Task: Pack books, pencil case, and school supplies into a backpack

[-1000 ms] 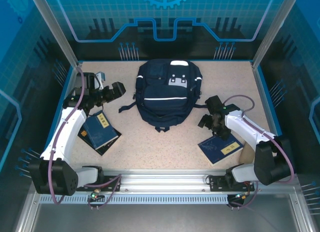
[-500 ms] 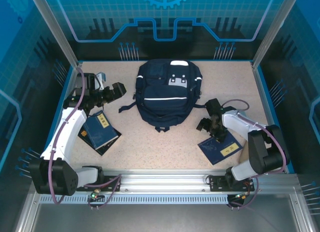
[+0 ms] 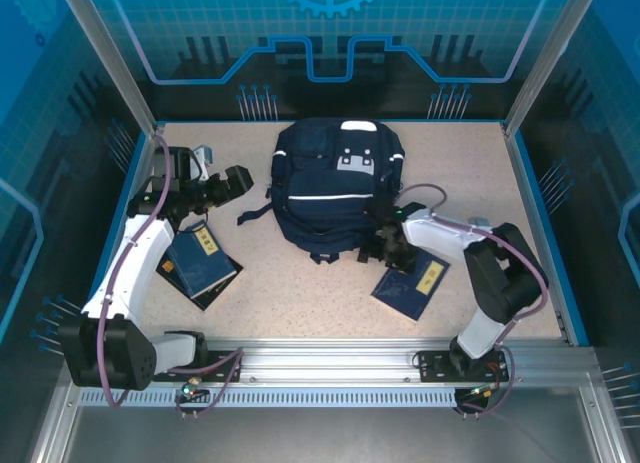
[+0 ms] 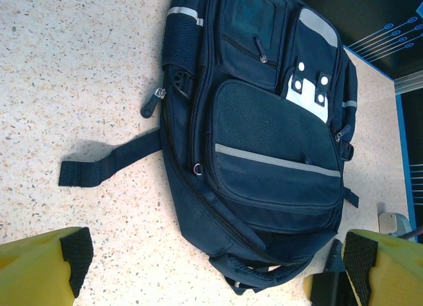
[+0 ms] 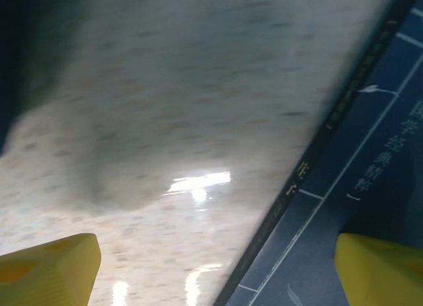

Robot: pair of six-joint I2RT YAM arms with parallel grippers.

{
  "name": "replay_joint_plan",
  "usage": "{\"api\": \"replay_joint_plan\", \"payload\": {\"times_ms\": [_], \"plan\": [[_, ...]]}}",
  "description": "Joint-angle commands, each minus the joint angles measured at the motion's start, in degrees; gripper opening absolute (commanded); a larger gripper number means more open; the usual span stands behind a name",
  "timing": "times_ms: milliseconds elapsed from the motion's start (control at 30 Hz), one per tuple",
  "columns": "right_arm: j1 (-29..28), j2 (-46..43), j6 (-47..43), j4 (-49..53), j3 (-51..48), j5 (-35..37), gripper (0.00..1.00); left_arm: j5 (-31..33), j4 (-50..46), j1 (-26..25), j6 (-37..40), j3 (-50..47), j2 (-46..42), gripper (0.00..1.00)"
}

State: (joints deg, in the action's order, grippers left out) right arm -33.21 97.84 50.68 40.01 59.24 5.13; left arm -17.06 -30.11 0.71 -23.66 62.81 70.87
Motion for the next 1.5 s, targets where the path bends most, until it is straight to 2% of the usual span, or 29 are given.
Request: {"api": "replay_joint_plan", "payload": {"times_ms": [0,167,333,467,700,833,1067,1233,1467], "plan": [[-4.0,3.6,-1.7,2.5,4.3,0.7,0.91,-1.7,0.5,0.7,0.5,0.1,0.4,0.99],[-5.8,1.3,-2.4,8.2,9.5,4.8,0.91,-2.3,0.5,0.7,0.4,0.2,0.6,0.99],[-4.6,-4.6,-2.0,13.9,9.4,9.6,0.90,-2.1,-0.1,0.7,1.1,0.6,0.8,0.99],[0.8,-10.4,-2.9,15.4,4.9,9.8,0.90,-4.8,0.3,0.7,0.8,0.9,2.0,0.99],[11.3,-16.9,-5.9,11.4,-5.5,3.3,0.85,-9.0,0.7,-1.6,-1.1,1.1,4.7,0.99],[16.4,-17.4,-8.0,9.8,-10.2,0.6,0.79,-8.5,0.6,-8.8,-2.3,0.9,6.6,0.97],[21.0,-16.4,-9.4,6.4,-15.4,-2.2,0.56,-6.8,2.9,-23.0,-7.1,0.1,12.7,0.88],[21.8,-13.7,-9.7,4.9,-16.2,-3.3,0.48,-3.4,5.1,-32.3,-10.8,1.0,17.7,0.80],[22.1,-11.9,-9.2,4.1,-16.6,-3.1,0.43,-1.3,7.0,-43.1,-16.0,5.3,29.1,0.65]]}}
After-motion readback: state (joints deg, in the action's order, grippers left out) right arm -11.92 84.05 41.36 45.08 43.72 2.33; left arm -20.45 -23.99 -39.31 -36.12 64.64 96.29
